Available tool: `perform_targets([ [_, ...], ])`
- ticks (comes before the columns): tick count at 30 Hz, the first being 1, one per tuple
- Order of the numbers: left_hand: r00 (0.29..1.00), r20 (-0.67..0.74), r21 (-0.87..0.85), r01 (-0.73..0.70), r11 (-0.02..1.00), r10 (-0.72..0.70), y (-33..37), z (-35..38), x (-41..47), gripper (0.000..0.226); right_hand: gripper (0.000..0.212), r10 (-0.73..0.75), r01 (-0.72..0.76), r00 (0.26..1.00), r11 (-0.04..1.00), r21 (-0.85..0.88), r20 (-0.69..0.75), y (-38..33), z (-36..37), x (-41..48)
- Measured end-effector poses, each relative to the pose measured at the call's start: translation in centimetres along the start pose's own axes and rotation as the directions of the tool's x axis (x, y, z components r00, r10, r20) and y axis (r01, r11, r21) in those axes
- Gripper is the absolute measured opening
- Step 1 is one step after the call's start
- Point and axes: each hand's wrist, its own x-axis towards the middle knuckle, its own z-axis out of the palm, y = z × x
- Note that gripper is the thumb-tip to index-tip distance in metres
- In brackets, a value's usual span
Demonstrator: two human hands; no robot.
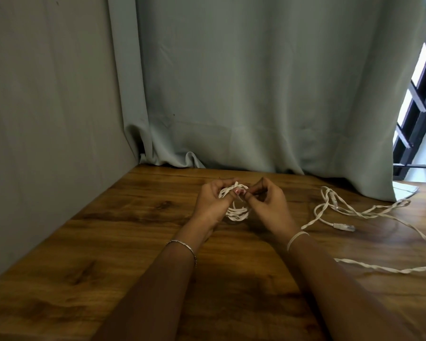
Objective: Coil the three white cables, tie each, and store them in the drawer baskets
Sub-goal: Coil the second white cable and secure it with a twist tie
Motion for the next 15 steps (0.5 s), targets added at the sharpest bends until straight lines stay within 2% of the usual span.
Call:
perform_targets([
  [4, 1.000, -0.016, -0.041, -0.015, 0.999, 0.015, 0.2, 0.4, -0.2, 0.024, 0.024, -0.012, 0.011, 0.999, 1.000, -0.022, -0.045, -0.6, 0.1, -0.3],
  [10, 0.989, -0.143, -0.181, -0.002, 0.983, -0.024, 0.4, 0.8, -0.1, 0.023, 0.025, -0.227, 0.201, 0.971, 0.947, -0.248, -0.078, -1.0, 1.2, -1.1],
  [12, 0.977, -0.211, -0.219, -0.009, 0.976, -0.038, 0.6, 1.0, -0.3, 0.032, 0.029, -0.286, 0.249, 0.955, 0.920, -0.302, -0.083, -1.3, 1.5, -1.3],
  [15, 0.977, -0.193, -0.331, 0.024, 0.943, -0.093, 0.8, 0.9, -0.3, 0.031, 0.032, -0.340, 0.296, 0.938, 0.884, -0.361, -0.064, -1.5, 1.6, -1.6],
])
